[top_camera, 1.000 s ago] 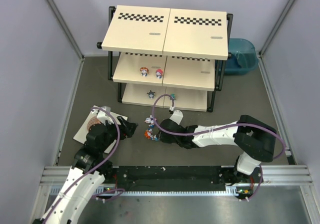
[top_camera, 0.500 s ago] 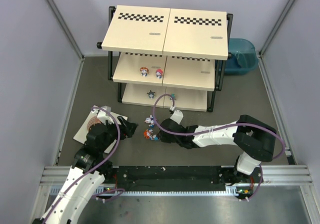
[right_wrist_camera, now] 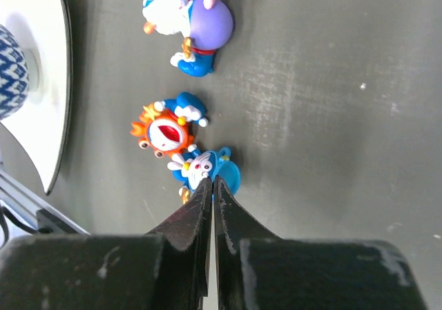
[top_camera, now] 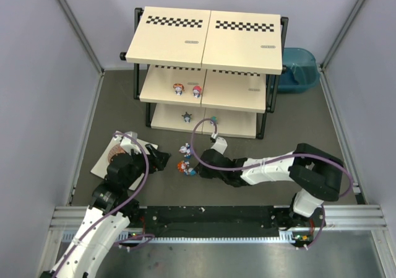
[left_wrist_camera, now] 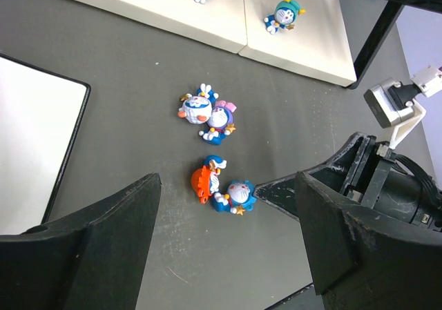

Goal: Place and organize the plastic toys onto the shelf

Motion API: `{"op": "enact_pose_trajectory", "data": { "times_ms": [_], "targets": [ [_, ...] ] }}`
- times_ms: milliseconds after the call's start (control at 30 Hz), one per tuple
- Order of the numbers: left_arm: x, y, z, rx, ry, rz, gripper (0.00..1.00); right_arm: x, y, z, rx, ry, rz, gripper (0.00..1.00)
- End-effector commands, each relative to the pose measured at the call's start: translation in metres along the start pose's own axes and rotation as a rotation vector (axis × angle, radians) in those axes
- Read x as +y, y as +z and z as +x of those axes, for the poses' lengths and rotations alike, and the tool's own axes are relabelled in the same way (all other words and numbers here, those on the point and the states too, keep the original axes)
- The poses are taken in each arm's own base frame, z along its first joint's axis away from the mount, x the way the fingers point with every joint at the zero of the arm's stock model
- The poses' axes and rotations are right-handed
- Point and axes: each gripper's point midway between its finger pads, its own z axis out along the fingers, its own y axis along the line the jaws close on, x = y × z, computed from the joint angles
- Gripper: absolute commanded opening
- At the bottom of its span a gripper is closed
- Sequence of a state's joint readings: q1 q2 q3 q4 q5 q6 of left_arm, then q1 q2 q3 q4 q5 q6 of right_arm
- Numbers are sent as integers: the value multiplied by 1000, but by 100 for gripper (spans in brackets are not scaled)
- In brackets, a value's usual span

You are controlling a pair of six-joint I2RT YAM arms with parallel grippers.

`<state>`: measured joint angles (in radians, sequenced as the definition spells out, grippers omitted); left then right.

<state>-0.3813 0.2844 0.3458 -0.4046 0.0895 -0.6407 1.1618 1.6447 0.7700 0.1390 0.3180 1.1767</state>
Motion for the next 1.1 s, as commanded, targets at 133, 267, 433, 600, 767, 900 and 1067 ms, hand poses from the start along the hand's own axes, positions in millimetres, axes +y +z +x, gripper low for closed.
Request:
{"op": "enact_pose_trajectory", "data": {
  "times_ms": [133,267,433,600,767,900,1067],
  "targets": [
    [-23,-11,-22,-70,32,84,83,23,-41,-36,-129,-144,-193,0],
    [-39,-16,-22,-57,57,169,83,39,-67,-40,-137,-305,-317,0],
    [-67,-26,-22,-13,117,306,81,55,-103,-35,-112,-480,-480,0],
    [-94,-43,-23,23,172,436,81,51,-133,-37,-96,-604,-506,0],
    [-131,-65,-27,40,173,632,80,43,-161,-41,-78,-692,-512,0],
    [-156,-80,-24,75,153,817,75,42,-189,-47,-108,-746,-561,0],
    [-167,-84,-9,177,122,965,71,46,-228,-60,-199,-793,-650,0]
  ]
}}
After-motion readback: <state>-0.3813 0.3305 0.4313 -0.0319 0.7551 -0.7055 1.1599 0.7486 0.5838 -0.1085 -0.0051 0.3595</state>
